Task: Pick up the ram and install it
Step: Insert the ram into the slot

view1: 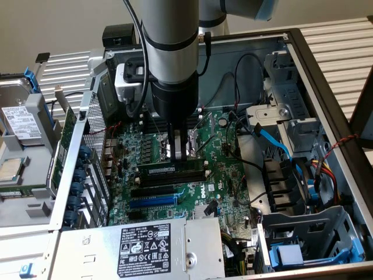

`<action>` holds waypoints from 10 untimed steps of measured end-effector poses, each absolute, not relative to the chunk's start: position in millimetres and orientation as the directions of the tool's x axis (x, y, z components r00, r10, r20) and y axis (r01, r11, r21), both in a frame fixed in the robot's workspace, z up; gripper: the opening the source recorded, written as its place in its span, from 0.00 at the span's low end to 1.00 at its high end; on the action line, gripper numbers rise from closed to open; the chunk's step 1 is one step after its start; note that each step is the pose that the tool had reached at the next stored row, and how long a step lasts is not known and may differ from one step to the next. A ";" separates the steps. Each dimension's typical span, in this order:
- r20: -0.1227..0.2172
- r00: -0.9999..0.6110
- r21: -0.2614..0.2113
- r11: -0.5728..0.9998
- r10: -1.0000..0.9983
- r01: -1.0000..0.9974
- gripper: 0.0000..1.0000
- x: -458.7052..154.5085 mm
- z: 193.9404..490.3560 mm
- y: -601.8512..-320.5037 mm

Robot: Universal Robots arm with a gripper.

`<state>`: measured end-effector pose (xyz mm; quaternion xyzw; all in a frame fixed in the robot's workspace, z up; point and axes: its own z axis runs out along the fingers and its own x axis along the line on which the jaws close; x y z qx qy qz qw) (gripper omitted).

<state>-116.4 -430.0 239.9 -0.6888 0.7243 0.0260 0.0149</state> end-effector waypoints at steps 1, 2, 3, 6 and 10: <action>-0.057 -0.051 0.017 0.050 -0.997 -0.999 0.12 -116.4 239.8 -430.0; -0.057 -0.051 0.017 0.050 -0.997 -0.999 0.12 -116.4 239.6 -430.0; -0.058 -0.051 0.017 0.050 -0.997 -0.999 0.12 -116.4 239.4 -430.0; -0.058 -0.051 0.017 0.050 -0.997 -0.999 0.12 -116.4 238.8 -430.0; -0.057 -0.051 0.017 0.050 -0.997 -0.999 0.12 -116.4 237.8 -430.0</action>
